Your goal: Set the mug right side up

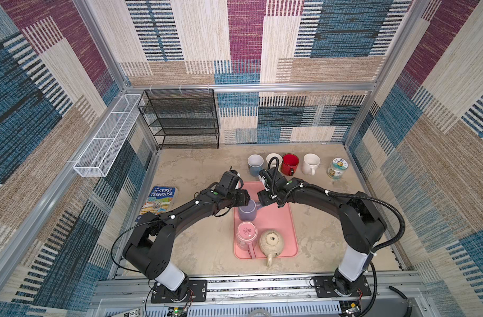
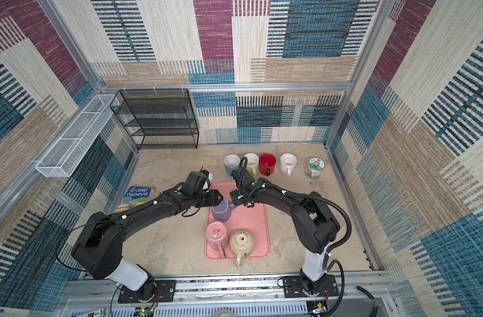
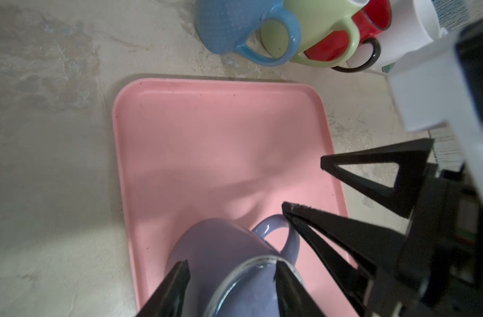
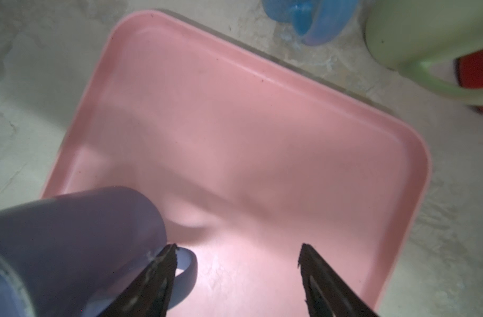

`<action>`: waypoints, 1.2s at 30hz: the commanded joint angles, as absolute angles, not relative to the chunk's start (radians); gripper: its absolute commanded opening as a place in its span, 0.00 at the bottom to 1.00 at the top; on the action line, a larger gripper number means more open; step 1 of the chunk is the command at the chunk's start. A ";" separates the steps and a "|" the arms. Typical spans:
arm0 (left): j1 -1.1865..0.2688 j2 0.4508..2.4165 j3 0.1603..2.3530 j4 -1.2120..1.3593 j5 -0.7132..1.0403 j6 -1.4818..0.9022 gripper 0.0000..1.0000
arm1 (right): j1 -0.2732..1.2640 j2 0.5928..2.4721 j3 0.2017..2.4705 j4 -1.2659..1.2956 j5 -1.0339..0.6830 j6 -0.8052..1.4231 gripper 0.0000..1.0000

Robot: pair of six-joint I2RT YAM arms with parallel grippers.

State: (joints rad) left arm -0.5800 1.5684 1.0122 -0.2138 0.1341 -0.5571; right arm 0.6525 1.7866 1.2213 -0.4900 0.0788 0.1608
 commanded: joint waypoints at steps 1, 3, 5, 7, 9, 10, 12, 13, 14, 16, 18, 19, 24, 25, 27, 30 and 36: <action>-0.572 1.526 1.022 -0.207 0.126 -0.557 0.56 | 0.653 1.758 1.194 -0.474 0.078 0.176 0.73; -0.572 1.491 1.029 -0.244 0.130 -0.541 0.56 | 0.653 1.739 1.173 -0.467 0.077 0.177 0.73; -0.572 1.461 1.022 -0.279 0.134 -0.532 0.56 | 0.653 1.727 1.164 -0.463 0.077 0.176 0.73; -0.572 1.432 0.997 -0.298 0.148 -0.532 0.55 | 0.653 1.720 1.165 -0.465 0.075 0.176 0.72; -0.572 1.411 0.977 -0.320 0.172 -0.529 0.51 | 0.653 1.711 1.163 -0.462 0.072 0.178 0.72; -0.572 1.406 0.968 -0.333 0.188 -0.526 0.48 | 0.653 1.709 1.161 -0.459 0.070 0.179 0.72; -0.574 1.399 0.954 -0.358 0.212 -0.521 0.45 | 0.653 1.706 1.159 -0.456 0.068 0.179 0.72; -0.576 1.395 0.945 -0.366 0.221 -0.520 0.44 | 0.653 1.707 1.160 -0.458 0.068 0.179 0.72; -0.577 1.388 0.930 -0.367 0.228 -0.522 0.44 | 0.653 1.710 1.162 -0.461 0.067 0.178 0.72; -0.581 1.373 0.905 -0.362 0.233 -0.526 0.44 | 0.653 1.709 1.159 -0.461 0.064 0.176 0.72; -0.583 1.360 0.879 -0.349 0.233 -0.529 0.44 | 0.655 1.707 1.152 -0.454 0.061 0.175 0.72; -0.583 1.354 0.865 -0.339 0.237 -0.533 0.44 | 0.655 1.707 1.146 -0.450 0.061 0.176 0.72; -0.586 1.370 0.828 -0.272 0.275 -0.560 0.41 | 0.658 1.711 1.137 -0.452 0.054 0.178 0.72; -0.587 1.381 0.827 -0.258 0.282 -0.566 0.41 | 0.660 1.710 1.139 -0.455 0.056 0.178 0.72; -0.588 1.399 0.820 -0.227 0.294 -0.577 0.39 | 0.660 1.707 1.139 -0.454 0.060 0.178 0.72; -0.588 1.430 0.825 -0.198 0.305 -0.590 0.38 | 0.661 1.707 1.140 -0.456 0.055 0.181 0.72; -0.588 1.494 0.850 -0.141 0.306 -0.600 0.37 | 0.661 1.703 1.103 -0.437 0.060 0.186 0.72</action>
